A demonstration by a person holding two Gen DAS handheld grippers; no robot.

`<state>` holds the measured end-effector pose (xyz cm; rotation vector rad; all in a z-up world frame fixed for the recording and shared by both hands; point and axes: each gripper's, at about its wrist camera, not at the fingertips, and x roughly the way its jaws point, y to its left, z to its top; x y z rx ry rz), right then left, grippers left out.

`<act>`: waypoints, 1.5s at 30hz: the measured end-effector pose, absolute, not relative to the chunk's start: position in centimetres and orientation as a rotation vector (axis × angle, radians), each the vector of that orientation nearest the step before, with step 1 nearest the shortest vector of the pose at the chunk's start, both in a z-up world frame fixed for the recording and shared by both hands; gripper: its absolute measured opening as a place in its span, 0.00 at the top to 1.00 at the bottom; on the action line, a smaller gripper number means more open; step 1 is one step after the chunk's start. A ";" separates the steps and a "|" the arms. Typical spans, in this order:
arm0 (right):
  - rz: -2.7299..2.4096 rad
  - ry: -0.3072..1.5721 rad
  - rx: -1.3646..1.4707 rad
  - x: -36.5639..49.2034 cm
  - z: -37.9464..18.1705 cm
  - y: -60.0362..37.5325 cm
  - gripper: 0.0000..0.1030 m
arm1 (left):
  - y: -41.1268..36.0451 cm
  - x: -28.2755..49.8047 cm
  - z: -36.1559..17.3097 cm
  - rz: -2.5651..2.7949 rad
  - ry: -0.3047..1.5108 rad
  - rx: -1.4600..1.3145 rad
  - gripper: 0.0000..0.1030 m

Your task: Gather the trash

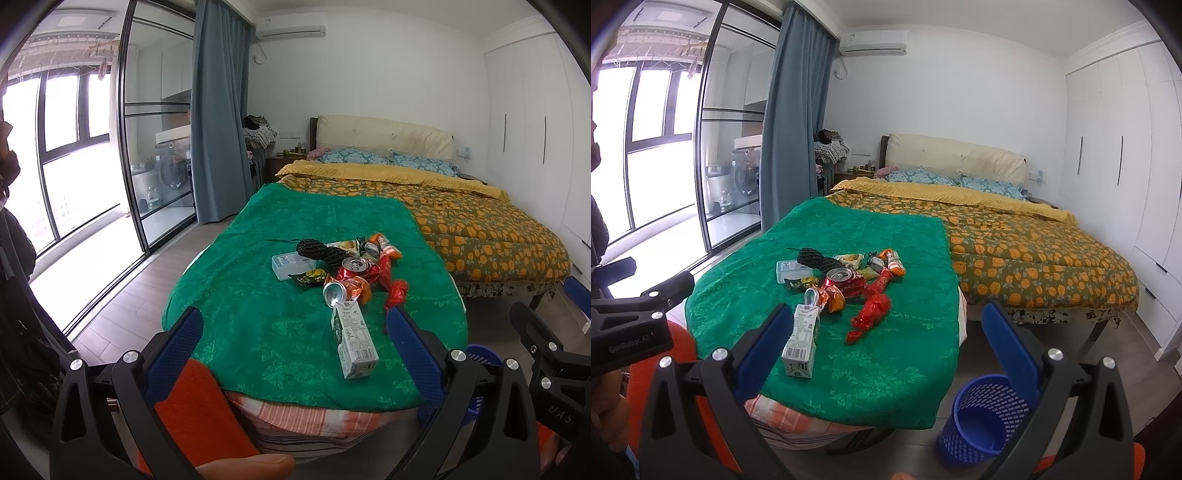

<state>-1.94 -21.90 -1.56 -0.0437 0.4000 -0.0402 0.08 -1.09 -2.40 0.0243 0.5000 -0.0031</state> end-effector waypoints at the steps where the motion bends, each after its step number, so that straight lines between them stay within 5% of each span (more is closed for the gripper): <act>1: -0.041 0.401 -0.044 -1.9 -1.6 -21.9 0.04 | -1.1 0.3 -2.3 -0.003 0.502 0.025 0.04; 45: -0.042 0.406 -0.042 -1.7 -2.0 -22.0 0.04 | -1.4 0.4 -2.1 -0.006 0.510 0.037 0.04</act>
